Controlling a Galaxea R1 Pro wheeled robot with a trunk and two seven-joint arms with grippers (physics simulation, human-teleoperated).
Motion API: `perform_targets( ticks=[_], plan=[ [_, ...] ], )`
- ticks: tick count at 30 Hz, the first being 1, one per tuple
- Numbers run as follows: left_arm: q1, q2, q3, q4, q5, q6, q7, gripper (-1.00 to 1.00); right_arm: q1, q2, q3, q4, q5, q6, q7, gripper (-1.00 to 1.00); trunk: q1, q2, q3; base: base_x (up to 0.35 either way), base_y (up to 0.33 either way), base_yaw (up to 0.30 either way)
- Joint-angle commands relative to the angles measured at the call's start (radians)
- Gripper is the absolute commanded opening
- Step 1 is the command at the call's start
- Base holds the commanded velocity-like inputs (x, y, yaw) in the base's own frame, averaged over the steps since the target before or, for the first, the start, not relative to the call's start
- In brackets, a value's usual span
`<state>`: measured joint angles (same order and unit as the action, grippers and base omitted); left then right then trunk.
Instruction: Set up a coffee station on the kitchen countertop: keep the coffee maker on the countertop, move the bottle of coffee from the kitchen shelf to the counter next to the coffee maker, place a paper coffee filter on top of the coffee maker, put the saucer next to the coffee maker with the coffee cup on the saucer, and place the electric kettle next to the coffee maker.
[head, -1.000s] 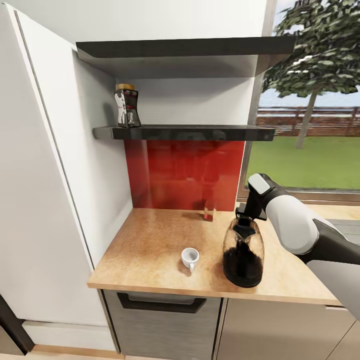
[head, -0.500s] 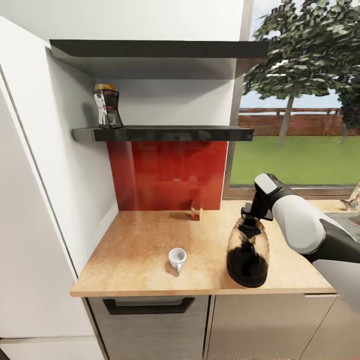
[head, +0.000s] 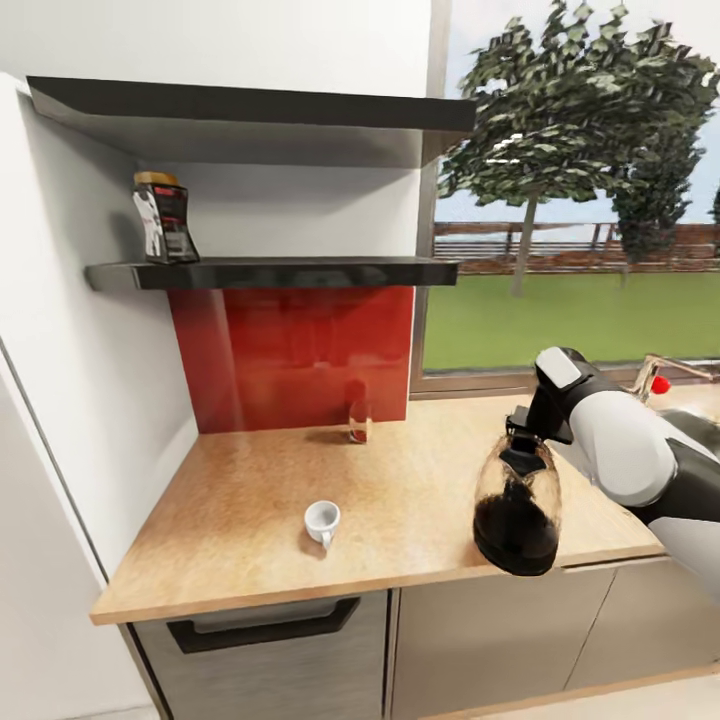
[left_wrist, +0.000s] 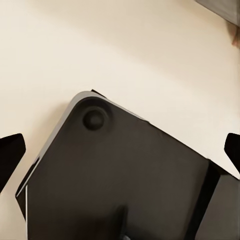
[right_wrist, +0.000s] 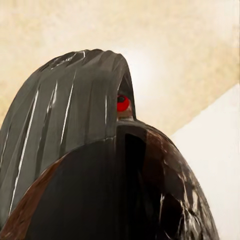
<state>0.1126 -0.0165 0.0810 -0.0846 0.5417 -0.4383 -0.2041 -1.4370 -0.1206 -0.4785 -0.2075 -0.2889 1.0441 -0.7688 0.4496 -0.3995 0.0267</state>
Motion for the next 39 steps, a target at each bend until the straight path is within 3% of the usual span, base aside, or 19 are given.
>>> perform_targets(
  ticks=[1, 11, 17, 32, 35, 39],
  plan=[
    [0.001, 0.000, 0.008, -0.001, 0.004, 0.001, -0.009, 1.00, 0.000, -0.002, 0.002, -0.001, -0.009, 0.003, -0.009, -1.00, 0.000, -0.001, 0.001, 0.000, 0.000, -0.227],
    [0.001, 0.000, 0.008, -0.001, 0.003, 0.000, -0.009, 1.00, 0.000, -0.020, -0.002, -0.066, -0.010, 0.003, -0.007, -1.00, 0.000, -0.001, 0.013, 0.000, 0.000, -0.222],
    [0.001, 0.000, 0.008, -0.001, 0.004, 0.000, -0.009, 1.00, 0.000, -0.019, -0.003, -0.167, -0.008, 0.003, -0.006, -1.00, 0.000, -0.001, 0.020, 0.000, 0.000, -0.211],
    [0.001, -0.002, 0.008, -0.001, 0.004, 0.001, -0.009, 1.00, 0.000, -0.053, -0.002, -0.179, -0.010, 0.003, -0.006, -1.00, 0.000, -0.001, 0.037, 0.000, 0.000, -0.193],
    [0.001, -0.002, 0.008, -0.001, 0.004, 0.001, -0.009, 1.00, 0.000, -0.069, -0.002, -0.179, -0.011, 0.003, -0.005, -1.00, 0.000, -0.001, 0.041, 0.000, 0.000, -0.168],
    [0.001, -0.002, 0.007, -0.001, 0.003, 0.001, -0.009, 1.00, 0.001, -0.111, -0.002, -0.174, -0.013, 0.003, -0.003, -1.00, 0.000, -0.001, 0.045, 0.000, 0.000, -0.161]
  ],
)
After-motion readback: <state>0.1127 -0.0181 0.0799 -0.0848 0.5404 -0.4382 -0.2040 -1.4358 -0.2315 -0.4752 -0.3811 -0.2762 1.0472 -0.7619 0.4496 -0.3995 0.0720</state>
